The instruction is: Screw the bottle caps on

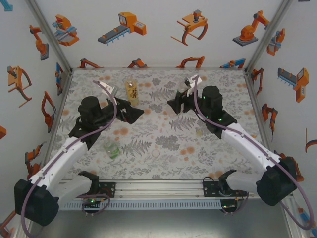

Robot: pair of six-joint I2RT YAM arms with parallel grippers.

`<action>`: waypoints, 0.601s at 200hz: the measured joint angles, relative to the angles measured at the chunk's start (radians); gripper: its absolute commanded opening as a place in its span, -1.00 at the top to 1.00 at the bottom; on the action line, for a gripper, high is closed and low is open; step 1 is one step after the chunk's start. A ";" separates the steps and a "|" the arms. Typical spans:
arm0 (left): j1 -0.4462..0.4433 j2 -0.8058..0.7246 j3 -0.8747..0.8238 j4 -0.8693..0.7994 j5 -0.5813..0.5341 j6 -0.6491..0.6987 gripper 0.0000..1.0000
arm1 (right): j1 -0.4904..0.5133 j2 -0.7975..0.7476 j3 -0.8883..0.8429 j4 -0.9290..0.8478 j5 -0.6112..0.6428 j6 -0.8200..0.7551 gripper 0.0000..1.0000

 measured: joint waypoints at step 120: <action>-0.264 0.154 0.231 0.158 0.341 0.127 -0.95 | 0.001 -0.084 0.087 0.079 -0.484 0.159 0.03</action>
